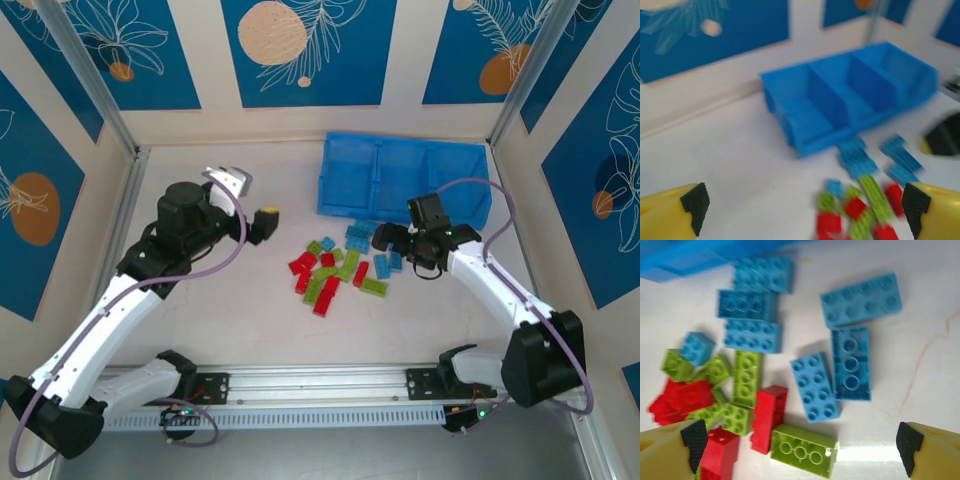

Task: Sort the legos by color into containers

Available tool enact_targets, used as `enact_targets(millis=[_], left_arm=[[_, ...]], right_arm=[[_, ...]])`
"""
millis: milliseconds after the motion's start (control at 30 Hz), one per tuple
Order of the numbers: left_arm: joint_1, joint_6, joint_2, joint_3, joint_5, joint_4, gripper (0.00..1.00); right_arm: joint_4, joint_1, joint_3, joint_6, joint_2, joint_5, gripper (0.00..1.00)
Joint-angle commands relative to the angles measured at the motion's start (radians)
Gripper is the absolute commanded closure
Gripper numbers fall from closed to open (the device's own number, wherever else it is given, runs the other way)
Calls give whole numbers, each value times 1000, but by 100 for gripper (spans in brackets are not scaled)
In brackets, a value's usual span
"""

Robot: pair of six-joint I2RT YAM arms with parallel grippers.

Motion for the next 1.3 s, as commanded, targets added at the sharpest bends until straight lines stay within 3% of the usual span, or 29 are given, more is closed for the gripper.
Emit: enact_targets(millis=[0, 133, 367, 500, 800, 933, 1133, 1267], left_arm=[[-12, 144, -53, -14, 111, -289, 0], [-12, 213, -139, -146, 39, -204, 0], [-12, 164, -149, -208, 133, -155, 0], [-13, 174, -149, -226, 120, -142, 0], [-12, 192, -158, -247, 92, -144, 0], [-12, 198, -172, -257, 84, -142, 0], [-12, 216, -186, -270, 64, -137, 0], [-11, 225, -194, -277, 54, -127, 0]], right_arm=[[-46, -3, 4, 51, 64, 28, 2], [-6, -26, 20, 36, 160, 22, 12], [63, -84, 27, 9, 257, 5, 26], [91, -87, 36, -13, 294, -27, 28], [121, -92, 40, -8, 372, -31, 49], [123, -78, 16, -8, 311, -7, 72], [33, 22, -8, 36, 31, 153, 74], [26, -36, 8, 24, -158, 211, 75]])
